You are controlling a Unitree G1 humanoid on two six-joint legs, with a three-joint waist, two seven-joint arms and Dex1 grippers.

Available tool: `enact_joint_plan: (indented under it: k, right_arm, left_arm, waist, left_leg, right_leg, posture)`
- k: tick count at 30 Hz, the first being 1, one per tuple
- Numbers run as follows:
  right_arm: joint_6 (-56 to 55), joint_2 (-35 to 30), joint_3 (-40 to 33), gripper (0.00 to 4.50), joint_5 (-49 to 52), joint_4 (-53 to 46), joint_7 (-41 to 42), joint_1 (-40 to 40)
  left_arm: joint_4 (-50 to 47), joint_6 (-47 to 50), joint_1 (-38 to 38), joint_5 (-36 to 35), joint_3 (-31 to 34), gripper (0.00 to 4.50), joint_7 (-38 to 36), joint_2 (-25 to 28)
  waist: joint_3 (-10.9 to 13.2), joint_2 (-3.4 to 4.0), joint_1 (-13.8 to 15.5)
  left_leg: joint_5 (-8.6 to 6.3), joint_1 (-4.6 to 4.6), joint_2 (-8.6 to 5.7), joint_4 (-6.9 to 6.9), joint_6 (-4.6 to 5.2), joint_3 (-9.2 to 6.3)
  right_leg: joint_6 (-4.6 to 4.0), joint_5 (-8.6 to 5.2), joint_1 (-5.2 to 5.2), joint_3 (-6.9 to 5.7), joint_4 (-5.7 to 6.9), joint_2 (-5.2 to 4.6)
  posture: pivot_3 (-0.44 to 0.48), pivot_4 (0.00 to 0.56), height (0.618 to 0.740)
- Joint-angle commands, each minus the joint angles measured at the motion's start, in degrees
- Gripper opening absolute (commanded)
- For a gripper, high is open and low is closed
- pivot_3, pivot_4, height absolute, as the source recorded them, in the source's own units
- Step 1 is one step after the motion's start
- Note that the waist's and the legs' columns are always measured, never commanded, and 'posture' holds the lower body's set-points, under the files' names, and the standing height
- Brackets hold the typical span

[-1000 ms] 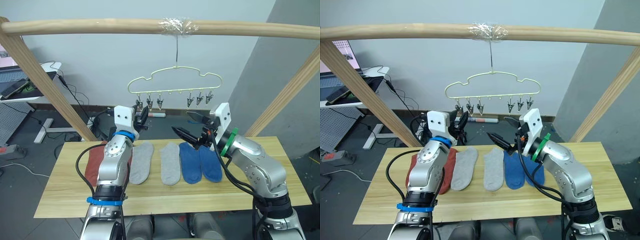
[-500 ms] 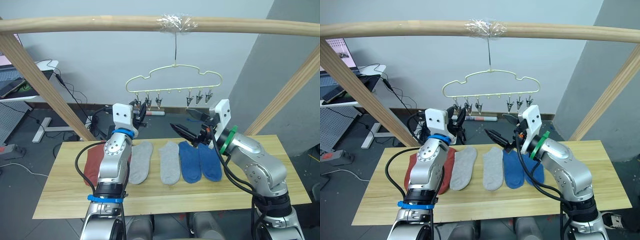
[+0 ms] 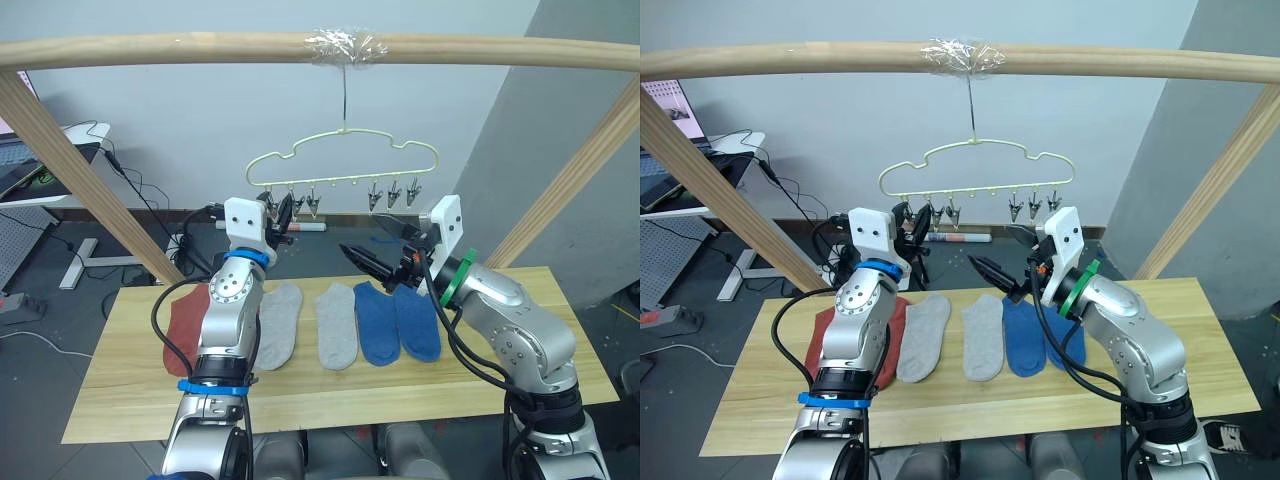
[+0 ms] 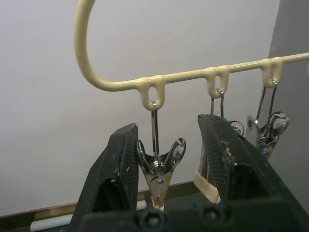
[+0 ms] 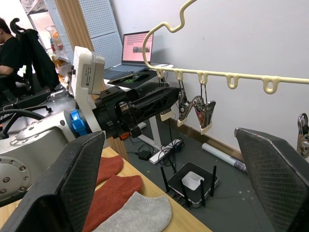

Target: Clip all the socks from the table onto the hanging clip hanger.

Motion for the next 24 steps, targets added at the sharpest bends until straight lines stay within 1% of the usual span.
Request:
enact_joint_plan:
  k: [1,6,17,20,23,24]
  right_arm:
    - [-0.2,0.0,-1.2,4.50,1.6,-3.0,-0.2,-0.8]
    - [-0.1,0.0,-1.3,4.50,1.7,-2.8,-0.4,-1.0]
    - [-0.5,-0.5,-1.4,4.50,1.1,-2.3,-0.4,-0.8]
    - [-0.4,-0.2,-1.7,4.50,1.2,-2.0,-0.8,-1.0]
    - [-0.7,-0.1,-1.8,4.50,0.7,-1.4,-1.1,-1.0]
    - [-0.8,-0.1,-1.8,4.50,0.5,-1.2,-1.2,-1.0]
  left_arm:
    - [-0.7,-1.5,-0.9,0.7,0.6,2.16,0.2,0.6]
    - [-0.1,-1.9,-0.8,2.1,0.4,2.16,0.5,1.2]
    - [0.5,-2.9,-1.2,2.3,0.6,2.16,0.4,1.1]
    - [0.2,-3.1,-1.2,2.0,0.6,1.64,0.1,0.9]
    - [0.0,-3.2,-1.2,1.9,0.1,0.81,-0.4,0.6]
    - [0.0,-3.3,-1.3,1.9,0.0,0.62,-0.6,0.6]
  waist:
    - [0.0,0.00,0.0]
    - [0.0,0.00,0.0]
    - [0.1,0.02,0.0]
    - [0.1,0.02,0.0]
    - [0.1,0.02,0.0]
    - [0.1,0.02,0.0]
  left_leg:
    - [0.00,0.00,0.00,0.00,0.00,0.00]
    - [0.00,0.00,0.00,-0.01,0.00,0.00]
    - [0.00,0.00,0.00,-0.01,0.00,-0.01]
    - [0.00,0.00,0.00,0.00,0.00,0.00]
    - [0.00,0.00,0.00,0.00,0.00,-0.01]
    - [0.00,0.00,0.00,0.00,0.00,-0.01]
  right_leg:
    - [0.00,0.00,0.00,0.00,0.00,0.00]
    - [0.00,0.00,0.00,0.00,0.00,0.00]
    - [0.00,0.00,0.00,0.00,0.00,0.00]
    - [0.00,0.00,0.00,0.00,0.00,0.00]
    - [0.00,0.00,0.00,0.00,0.00,0.00]
    - [0.00,0.00,0.00,0.00,0.00,0.00]
  posture:
    - [-0.157,0.177,0.740]
    - [-0.157,0.179,0.740]
    - [-0.157,0.187,0.740]
    - [-0.156,0.190,0.740]
    - [-0.155,0.192,0.740]
    - [-0.155,0.192,0.740]
